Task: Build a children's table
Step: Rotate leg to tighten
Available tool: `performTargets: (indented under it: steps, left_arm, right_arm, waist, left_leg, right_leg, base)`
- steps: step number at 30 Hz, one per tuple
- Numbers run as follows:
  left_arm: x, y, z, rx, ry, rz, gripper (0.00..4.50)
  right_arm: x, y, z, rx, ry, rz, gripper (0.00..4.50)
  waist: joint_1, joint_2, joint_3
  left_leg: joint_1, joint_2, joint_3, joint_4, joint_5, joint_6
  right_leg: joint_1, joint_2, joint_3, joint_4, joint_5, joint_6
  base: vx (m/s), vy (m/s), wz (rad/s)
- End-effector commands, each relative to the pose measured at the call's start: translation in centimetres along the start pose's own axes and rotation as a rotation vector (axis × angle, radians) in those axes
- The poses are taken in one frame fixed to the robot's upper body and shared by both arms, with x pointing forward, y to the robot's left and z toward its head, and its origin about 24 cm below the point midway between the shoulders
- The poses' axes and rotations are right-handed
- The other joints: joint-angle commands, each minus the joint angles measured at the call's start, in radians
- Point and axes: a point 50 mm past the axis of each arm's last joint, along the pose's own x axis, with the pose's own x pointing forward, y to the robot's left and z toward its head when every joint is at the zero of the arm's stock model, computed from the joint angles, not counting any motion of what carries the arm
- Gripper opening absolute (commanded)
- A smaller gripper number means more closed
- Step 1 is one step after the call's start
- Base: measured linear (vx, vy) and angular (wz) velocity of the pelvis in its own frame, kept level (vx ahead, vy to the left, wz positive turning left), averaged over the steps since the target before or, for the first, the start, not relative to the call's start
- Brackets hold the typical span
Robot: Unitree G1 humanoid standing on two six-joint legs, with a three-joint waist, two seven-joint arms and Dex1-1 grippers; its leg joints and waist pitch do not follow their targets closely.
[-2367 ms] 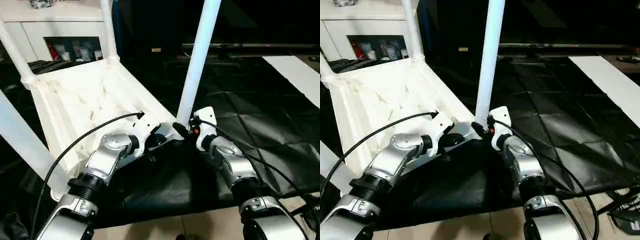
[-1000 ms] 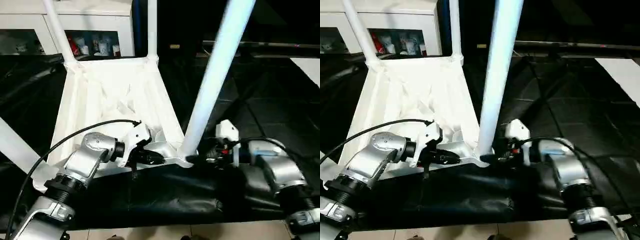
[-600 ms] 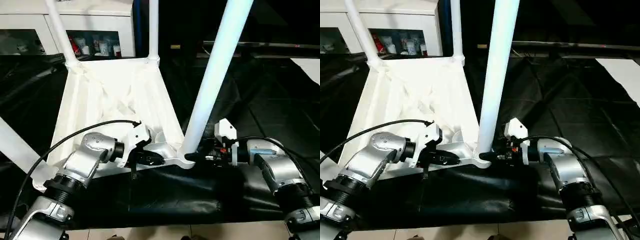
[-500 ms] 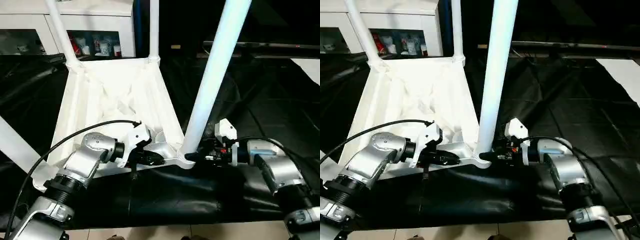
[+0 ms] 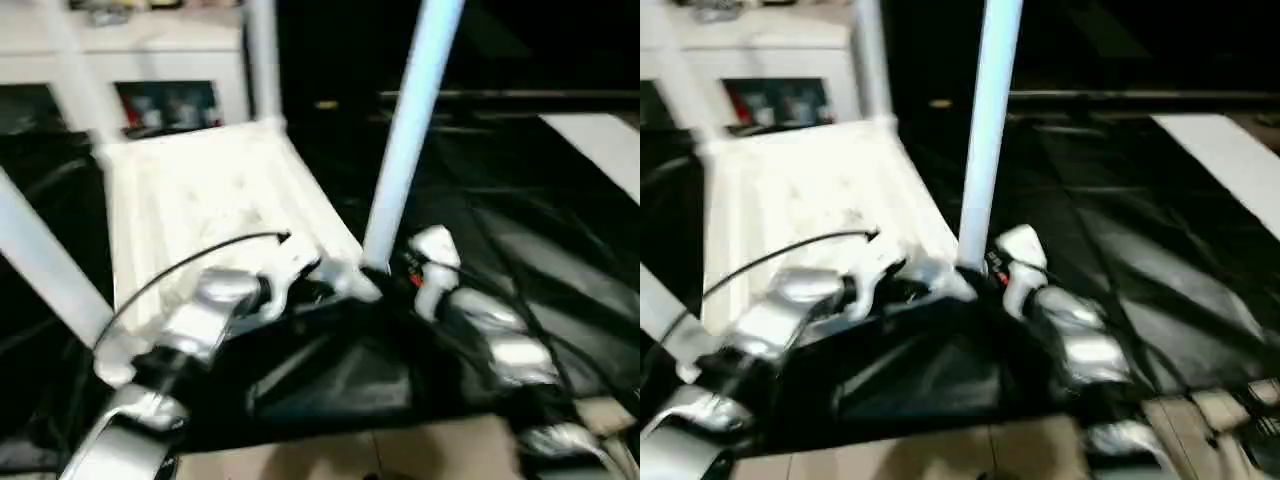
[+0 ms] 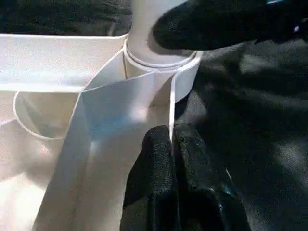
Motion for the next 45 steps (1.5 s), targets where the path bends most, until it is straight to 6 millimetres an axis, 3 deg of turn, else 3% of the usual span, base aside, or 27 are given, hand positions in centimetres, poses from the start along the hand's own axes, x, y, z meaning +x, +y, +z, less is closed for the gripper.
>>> performTargets:
  steps: [1,2,3,4,6,8,10,11,12,13,14,16,17,20,22,24,26,28,29,31,32,33,34,35,40,44,45]
  left_arm:
    - [1.8,-2.8,1.8,0.07,-0.058,-0.153,0.0]
    - [1.7,-2.9,1.6,0.083,-0.053,-0.169,0.0]
    - [1.6,-2.9,1.5,0.09,-0.049,-0.178,0.0]
    - [1.6,-2.9,1.5,0.092,-0.048,-0.178,0.0]
    - [1.2,-2.6,1.0,0.094,-0.033,-0.191,0.0]
    - [0.8,-2.4,0.7,0.101,-0.022,-0.214,0.0]
    - [0.2,-2.1,0.5,0.111,-0.013,-0.252,0.0]
    - [-0.2,-1.9,0.3,0.114,-0.003,-0.277,0.0]
    - [-0.7,-1.7,0.1,0.125,0.008,-0.318,0.0]
    - [-1.0,-1.6,0.0,0.131,0.013,-0.342,0.0]
    - [-1.8,-1.4,-0.3,0.141,0.034,-0.401,0.0]
    - [-2.3,-1.3,-0.4,0.145,0.044,-0.442,0.0]
    - [-2.9,-1.2,-0.8,0.146,0.077,-0.493,0.0]
    - [-3.5,-1.0,-1.0,0.148,0.105,-0.536,0.0]
    - [-3.6,-1.0,-1.0,0.154,0.106,-0.543,0.0]
    - [-3.8,-0.7,-1.0,0.161,0.115,-0.547,0.0]
    - [-3.9,-0.6,-1.1,0.16,0.124,-0.551,0.0]
    - [-4.3,-0.8,-1.2,0.146,0.13,-0.571,0.0]
    - [-4.4,-0.8,-1.3,0.161,0.127,-0.569,0.0]
    - [-4.4,-0.8,-1.1,0.163,0.109,-0.552,0.0]
    - [-4.4,-0.8,-1.1,0.158,0.1,-0.544,0.0]
    - [-4.5,-0.8,-0.9,0.151,0.08,-0.533,0.28]
    - [-4.5,-0.8,-0.7,0.144,0.066,-0.528,0.44]
    - [-4.6,-0.7,-0.4,0.146,0.026,-0.509,0.55]
    - [-5.3,0.6,1.4,0.141,-0.149,-0.324,0.98]
    - [-6.4,2.8,2.7,0.072,-0.286,-0.036,1.32]
    - [-6.7,3.2,2.8,0.055,-0.307,0.013,1.4]
  right_arm:
    - [0.8,1.9,-2.3,0.026,0.098,0.017,1.94]
    - [0.9,2.2,-2.0,0.023,0.075,0.037,1.94]
    - [0.9,2.4,-1.7,0.022,0.06,0.05,2.5]
    - [0.9,2.4,-1.7,0.022,0.057,0.052,2.64]
    - [0.6,2.3,-1.2,-0.003,0.027,0.102,2.64]
    - [-0.1,2.2,-0.8,-0.03,0.002,0.187,2.84]
    - [-1.5,1.9,-0.5,-0.073,-0.016,0.298,2.84]
    - [-2.4,1.4,-0.3,-0.096,-0.024,0.344,2.84]
    - [-3.9,0.5,-0.1,-0.121,-0.029,0.39,2.84]
    - [-4.6,0.0,0.0,-0.139,-0.031,0.412,2.84]
    - [-6.9,-1.6,0.2,-0.174,-0.016,0.456,2.84]
    - [-8.0,-2.4,0.3,-0.19,-0.003,0.47,2.84]
    - [-9.9,-3.9,0.5,-0.205,0.03,0.475,2.84]
    - [-11.8,-5.9,0.8,-0.215,0.068,0.44,2.84]
    - [-12.2,-6.8,1.1,-0.219,0.068,0.397,2.84]
    - [-12.5,-8.4,2.0,-0.222,0.047,0.291,2.84]
    - [-12.3,-9.0,2.4,-0.23,0.035,0.232,2.84]
    - [-11.5,-9.7,2.8,-0.22,0.017,0.12,2.84]
    - [-11.1,-10.0,3.0,-0.223,0.004,0.067,2.84]
    - [-10.5,-10.2,3.2,-0.208,-0.015,0.005,2.84]
    - [-10.3,-10.3,3.2,-0.197,-0.021,-0.013,2.84]
    - [-9.9,-10.3,3.4,-0.182,-0.042,-0.052,2.92]
    - [-9.6,-10.3,3.5,-0.172,-0.056,-0.074,2.96]
    - [-9.1,-10.0,3.4,-0.136,-0.076,-0.088,2.96]
    - [-7.3,-8.5,3.3,-0.06,-0.127,-0.168,2.96]
    - [-6.7,-7.9,3.0,-0.018,-0.133,-0.289,2.96]
    - [-6.6,-7.6,3.0,-0.03,-0.133,-0.296,2.96]
  waist:
    - [-0.016,0.008,-0.031]
    - [-0.024,0.015,-0.027]
    - [-0.027,0.016,-0.028]
    - [-0.027,0.016,-0.028]
    - [-0.029,0.017,-0.029]
    - [-0.024,0.022,-0.033]
    - [-0.017,0.016,-0.036]
    - [-0.005,0.029,-0.04]
    - [0.006,0.021,-0.043]
    - [0.016,0.012,-0.044]
    - [0.026,0.01,-0.043]
    - [0.035,0.003,-0.047]
    - [0.05,0.005,-0.063]
    - [0.067,0.009,-0.075]
    - [0.071,0.006,-0.077]
    - [0.075,0.003,-0.067]
    - [0.076,0.002,-0.059]
    - [0.073,0.002,-0.053]
    - [0.069,-0.003,-0.05]
    - [0.069,-0.003,-0.05]
    - [0.068,-0.001,-0.05]
    - [0.068,-0.01,-0.052]
    - [0.069,-0.004,-0.053]
    - [0.071,-0.013,-0.056]
    - [0.072,-0.009,-0.058]
    - [0.071,-0.009,-0.056]
    - [0.071,-0.003,-0.054]
  left_leg:
    - [-0.014,-0.006,0.002,-0.095,-0.546,0.042]
    - [-0.006,-0.002,-0.003,-0.099,-0.591,0.046]
    - [-0.007,-0.002,-0.005,-0.099,-0.6,0.046]
    - [-0.006,-0.002,-0.005,-0.1,-0.605,0.046]
    - [0.003,-0.016,0.006,-0.09,-0.549,0.055]
    - [-0.004,-0.016,0.01,-0.091,-0.495,0.065]
    - [-0.009,-0.012,0.015,-0.093,-0.453,0.075]
    - [-0.014,-0.009,0.019,-0.094,-0.395,0.081]
    - [-0.019,-0.006,0.025,-0.092,-0.343,0.095]
    - [-0.009,-0.005,0.036,-0.087,-0.33,0.112]
    - [-0.002,-0.008,0.048,-0.081,-0.328,0.119]
    - [-0.001,-0.008,0.056,-0.077,-0.295,0.125]
    - [-0.02,-0.01,0.056,-0.067,-0.142,0.15]
    - [-0.024,-0.015,0.055,-0.044,0.065,0.23]
    - [-0.029,-0.016,0.054,-0.038,0.098,0.246]
    - [-0.033,-0.013,0.058,-0.04,0.038,0.239]
    - [-0.029,-0.01,0.061,-0.05,-0.057,0.18]
    - [-0.027,-0.011,0.061,-0.056,-0.1,0.142]
    - [-0.024,-0.012,0.061,-0.06,-0.149,0.102]
    - [-0.021,-0.013,0.06,-0.062,-0.163,0.082]
    - [-0.024,-0.014,0.06,-0.063,-0.154,0.076]
    - [-0.024,-0.014,0.061,-0.062,-0.147,0.075]
    - [-0.024,-0.014,0.06,-0.063,-0.139,0.074]
    - [-0.027,-0.014,0.059,-0.061,-0.121,0.078]
    - [-0.028,-0.013,0.06,-0.059,-0.071,0.084]
    - [-0.028,-0.018,0.061,-0.059,-0.087,0.073]
    - [-0.028,-0.018,0.061,-0.06,-0.093,0.069]
  right_leg:
    - [0.051,-0.037,-0.014,-0.099,-0.58,-0.017]
    - [0.053,-0.039,-0.02,-0.099,-0.555,-0.021]
    - [0.056,-0.041,-0.021,-0.098,-0.55,-0.021]
    - [0.056,-0.043,-0.02,-0.098,-0.548,-0.023]
    - [0.042,-0.051,-0.009,-0.105,-0.563,-0.048]
    - [0.046,-0.052,0.005,-0.093,-0.521,-0.075]
    - [0.049,-0.051,0.016,-0.086,-0.472,-0.096]
    - [0.051,-0.05,0.028,-0.072,-0.395,-0.134]
    - [0.053,-0.046,0.037,-0.06,-0.318,-0.164]
    - [0.043,-0.04,0.044,-0.056,-0.297,-0.19]
    - [0.033,-0.035,0.056,-0.051,-0.3,-0.212]
    - [0.031,-0.032,0.066,-0.04,-0.277,-0.232]
    - [0.05,-0.031,0.08,-0.005,-0.098,-0.273]
    - [0.05,-0.027,0.082,0.028,0.161,-0.335]
    - [0.051,-0.027,0.081,0.033,0.184,-0.336]
    - [0.048,-0.03,0.078,0.023,0.068,-0.317]
    - [0.047,-0.031,0.077,0.007,-0.104,-0.277]
    - [0.046,-0.032,0.077,-0.002,-0.193,-0.251]
    - [0.042,-0.03,0.079,-0.011,-0.28,-0.216]
    - [0.039,-0.031,0.081,-0.013,-0.324,-0.193]
    - [0.039,-0.028,0.081,-0.012,-0.318,-0.188]
    - [0.039,-0.028,0.082,-0.011,-0.31,-0.186]
    - [0.038,-0.027,0.083,-0.007,-0.293,-0.189]
    - [0.041,-0.027,0.085,0.0,-0.26,-0.194]
    - [0.04,-0.022,0.089,0.012,-0.132,-0.23]
    - [0.042,-0.02,0.092,0.009,-0.157,-0.211]
    - [0.041,-0.02,0.092,0.009,-0.169,-0.206]
  base:
    - [0.0,0.0,0.0]
    - [0.0,0.0,0.0]
    - [0.0,0.0,0.0]
    - [0.0,0.0,0.0]
    - [0.0,0.0,0.0]
    - [0.0,0.0,0.0]
    - [0.0,0.0,0.0]
    - [0.0,0.0,0.0]
    - [0.073,-0.018,0.12]
    - [0.08,-0.034,0.19]
    - [0.08,-0.034,0.19]
    - [0.093,-0.045,0.23]
    - [0.091,-0.042,0.19]
    - [0.085,-0.027,0.03]
    - [0.027,-0.004,0.0]
    - [0.0,0.0,0.0]
    - [0.0,0.0,0.0]
    - [0.0,0.0,0.0]
    - [0.0,0.0,0.0]
    - [-0.025,-0.002,0.0]
    - [0.0,0.0,0.0]
    - [0.0,0.0,0.0]
    - [0.0,0.0,0.0]
    - [0.0,0.0,0.0]
    - [0.0,0.0,0.0]
    - [0.0,0.0,0.0]
    - [0.0,0.0,0.0]
